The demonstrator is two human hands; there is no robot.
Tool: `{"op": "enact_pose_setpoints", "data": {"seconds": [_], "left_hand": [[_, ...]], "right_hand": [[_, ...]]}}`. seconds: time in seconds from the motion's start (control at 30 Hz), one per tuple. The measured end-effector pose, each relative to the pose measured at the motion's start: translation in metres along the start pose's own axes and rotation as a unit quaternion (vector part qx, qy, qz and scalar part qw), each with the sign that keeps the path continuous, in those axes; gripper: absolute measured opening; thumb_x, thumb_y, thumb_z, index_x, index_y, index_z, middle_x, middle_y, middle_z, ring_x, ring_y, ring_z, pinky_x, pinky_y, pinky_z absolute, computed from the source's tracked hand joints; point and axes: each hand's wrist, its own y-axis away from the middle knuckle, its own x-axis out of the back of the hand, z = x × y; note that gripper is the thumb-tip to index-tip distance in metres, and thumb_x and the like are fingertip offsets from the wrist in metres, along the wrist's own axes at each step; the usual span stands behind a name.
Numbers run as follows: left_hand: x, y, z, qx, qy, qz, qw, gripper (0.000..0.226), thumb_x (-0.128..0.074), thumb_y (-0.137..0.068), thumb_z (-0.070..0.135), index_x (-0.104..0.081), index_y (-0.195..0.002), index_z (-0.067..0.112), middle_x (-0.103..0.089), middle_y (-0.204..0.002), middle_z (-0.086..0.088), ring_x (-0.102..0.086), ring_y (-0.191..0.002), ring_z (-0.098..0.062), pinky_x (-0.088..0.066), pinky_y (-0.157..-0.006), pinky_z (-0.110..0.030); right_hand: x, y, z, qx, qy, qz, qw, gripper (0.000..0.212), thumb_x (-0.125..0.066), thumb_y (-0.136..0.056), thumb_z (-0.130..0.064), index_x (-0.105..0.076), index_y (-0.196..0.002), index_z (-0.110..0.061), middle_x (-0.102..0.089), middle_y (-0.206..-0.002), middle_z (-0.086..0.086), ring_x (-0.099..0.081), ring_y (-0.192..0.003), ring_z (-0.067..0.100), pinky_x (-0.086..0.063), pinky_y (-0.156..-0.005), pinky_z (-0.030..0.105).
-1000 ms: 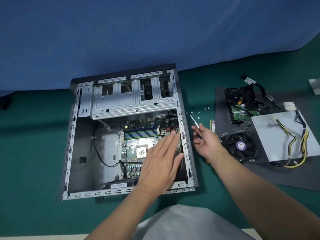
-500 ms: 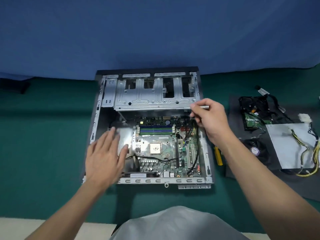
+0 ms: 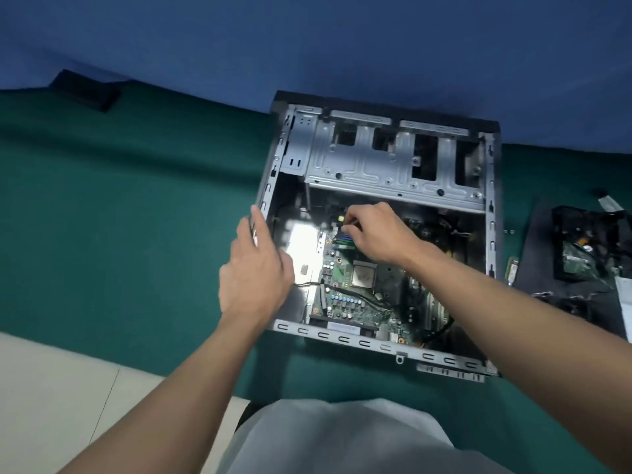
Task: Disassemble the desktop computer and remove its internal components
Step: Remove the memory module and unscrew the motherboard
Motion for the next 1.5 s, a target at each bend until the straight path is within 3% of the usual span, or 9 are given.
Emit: {"op": "enact_pose_setpoints", "data": {"seconds": [0.13,0.33,0.57,0.77,1.13,1.5], "left_hand": [[-0.002,-0.001,-0.001,-0.011,-0.02,-0.009,1.0,0.079,-0.047,-0.09,0.038,-0.009,-0.152,0.008,-0.031,-0.147,-0.017,-0.051,-0.113,-0.032,-0.037,-0.058,-0.034],[-0.003,-0.001,-0.002,-0.021,-0.015,-0.021,0.999,0.079,-0.046,-0.088,0.04,-0.008,-0.152,0.015,-0.03,-0.147,-0.019,-0.05,-0.111,-0.033,-0.033,-0.058,-0.034],[-0.002,-0.002,-0.002,-0.021,-0.007,-0.027,0.999,0.079,-0.041,-0.089,0.042,-0.003,-0.153,0.014,-0.026,-0.149,-0.019,-0.046,-0.114,-0.032,-0.034,-0.059,-0.034],[-0.001,-0.002,-0.002,-0.019,-0.003,-0.026,0.999,0.079,-0.042,-0.089,0.041,-0.005,-0.153,0.014,-0.027,-0.149,-0.018,-0.046,-0.114,-0.031,-0.031,-0.059,-0.034],[-0.001,-0.002,-0.002,-0.019,0.006,-0.024,1.0,0.079,-0.044,-0.089,0.041,-0.007,-0.153,0.012,-0.027,-0.149,-0.018,-0.045,-0.116,-0.031,-0.031,-0.062,-0.035],[0.001,-0.001,-0.002,-0.02,0.014,-0.02,0.999,0.08,-0.045,-0.089,0.042,-0.008,-0.153,0.011,-0.028,-0.149,-0.019,-0.046,-0.116,-0.032,-0.031,-0.064,-0.035]], "right_hand": [[-0.007,-0.015,-0.002,0.017,0.046,-0.02,0.999,0.011,-0.055,-0.096,-0.021,-0.06,-0.09,-0.014,-0.06,-0.086,0.003,-0.057,-0.076,0.017,-0.042,-0.066,0.029],[-0.015,-0.032,-0.002,0.04,0.103,-0.05,0.993,0.011,-0.056,-0.095,-0.019,-0.056,-0.085,-0.015,-0.063,-0.085,0.004,-0.06,-0.072,0.019,-0.052,-0.065,0.032],[-0.02,-0.042,-0.004,0.041,0.144,-0.072,0.986,0.019,-0.057,-0.095,-0.019,-0.05,-0.077,-0.017,-0.054,-0.072,-0.001,-0.052,-0.063,0.012,-0.038,-0.054,0.025],[-0.018,-0.047,-0.013,0.024,0.178,-0.091,0.98,0.015,-0.055,-0.091,-0.004,-0.054,-0.076,-0.009,-0.055,-0.072,0.004,-0.053,-0.06,0.015,-0.044,-0.051,0.031],[-0.02,-0.052,-0.021,-0.007,0.213,-0.069,0.975,0.024,-0.048,-0.078,0.009,-0.04,-0.063,-0.008,-0.045,-0.066,0.009,-0.043,-0.054,0.019,-0.03,-0.043,0.028],[-0.02,-0.059,-0.028,-0.025,0.224,-0.16,0.961,0.022,-0.038,-0.089,-0.003,-0.046,-0.069,-0.009,-0.051,-0.07,0.007,-0.048,-0.06,0.016,-0.029,-0.047,0.025]]}}
